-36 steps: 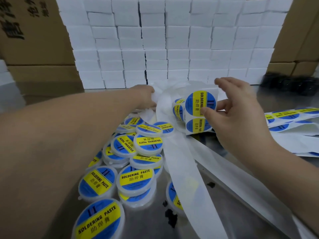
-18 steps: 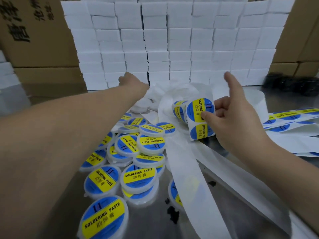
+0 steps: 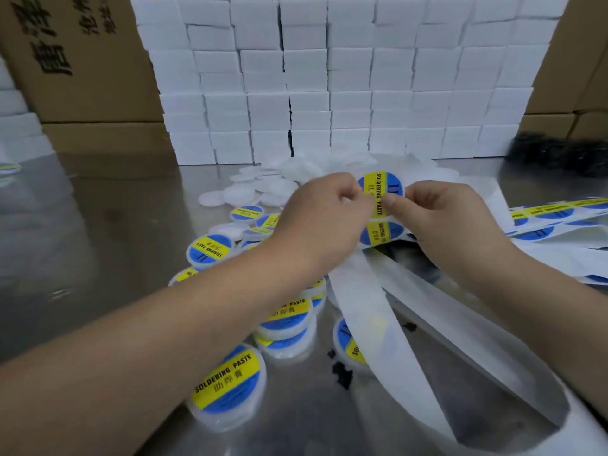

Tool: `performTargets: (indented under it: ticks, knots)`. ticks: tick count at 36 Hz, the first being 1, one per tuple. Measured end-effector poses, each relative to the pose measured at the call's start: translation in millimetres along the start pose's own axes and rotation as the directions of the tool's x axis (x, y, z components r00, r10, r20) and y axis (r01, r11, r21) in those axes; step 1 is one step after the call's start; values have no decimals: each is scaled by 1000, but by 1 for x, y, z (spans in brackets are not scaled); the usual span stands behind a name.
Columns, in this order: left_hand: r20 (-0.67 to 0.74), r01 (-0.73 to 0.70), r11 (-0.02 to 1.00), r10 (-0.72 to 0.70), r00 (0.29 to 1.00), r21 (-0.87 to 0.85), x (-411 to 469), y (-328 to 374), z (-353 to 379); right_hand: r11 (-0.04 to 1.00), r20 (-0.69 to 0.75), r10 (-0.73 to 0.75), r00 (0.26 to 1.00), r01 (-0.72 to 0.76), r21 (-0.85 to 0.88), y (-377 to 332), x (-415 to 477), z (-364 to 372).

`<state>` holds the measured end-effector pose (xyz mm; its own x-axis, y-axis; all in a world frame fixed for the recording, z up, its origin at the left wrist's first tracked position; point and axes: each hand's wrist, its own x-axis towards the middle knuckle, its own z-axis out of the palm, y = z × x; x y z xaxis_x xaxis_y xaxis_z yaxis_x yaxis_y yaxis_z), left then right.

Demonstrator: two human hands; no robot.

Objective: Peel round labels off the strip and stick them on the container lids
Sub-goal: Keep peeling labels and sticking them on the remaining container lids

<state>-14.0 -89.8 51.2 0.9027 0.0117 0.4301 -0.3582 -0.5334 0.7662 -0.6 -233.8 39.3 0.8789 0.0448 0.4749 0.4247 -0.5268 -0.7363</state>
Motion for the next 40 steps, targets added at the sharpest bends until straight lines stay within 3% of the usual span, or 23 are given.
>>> performTargets:
  ticks: [3,8,12,17,30,36,40]
  knots:
    - [-25,-120,969,128,991,216,-6,1,-4,1000,25,-14,1000,15,-7,-1,-2,-1]
    - [-8,-253,866,284,959,431,-12,-4,-5,993,100,-112,989,109,40,-2,-5,3]
    - [-16,-233,862,269,963,451,-11,-7,-8,972,208,-204,957,171,163,-8,-12,4]
    - [28,-235,842,254,967,486,-13,-7,-8,955,232,-293,928,274,112,-9,-12,3]
    - [28,-279,849,299,954,448,-14,-12,-7,951,206,-291,934,259,170,-4,-11,2]
    - [55,-289,798,308,950,529,-10,-18,-8,941,231,-337,913,324,95,-2,-9,3]
    - [53,-270,808,285,957,524,-8,-19,-11,958,190,-288,939,282,56,0,-8,5]
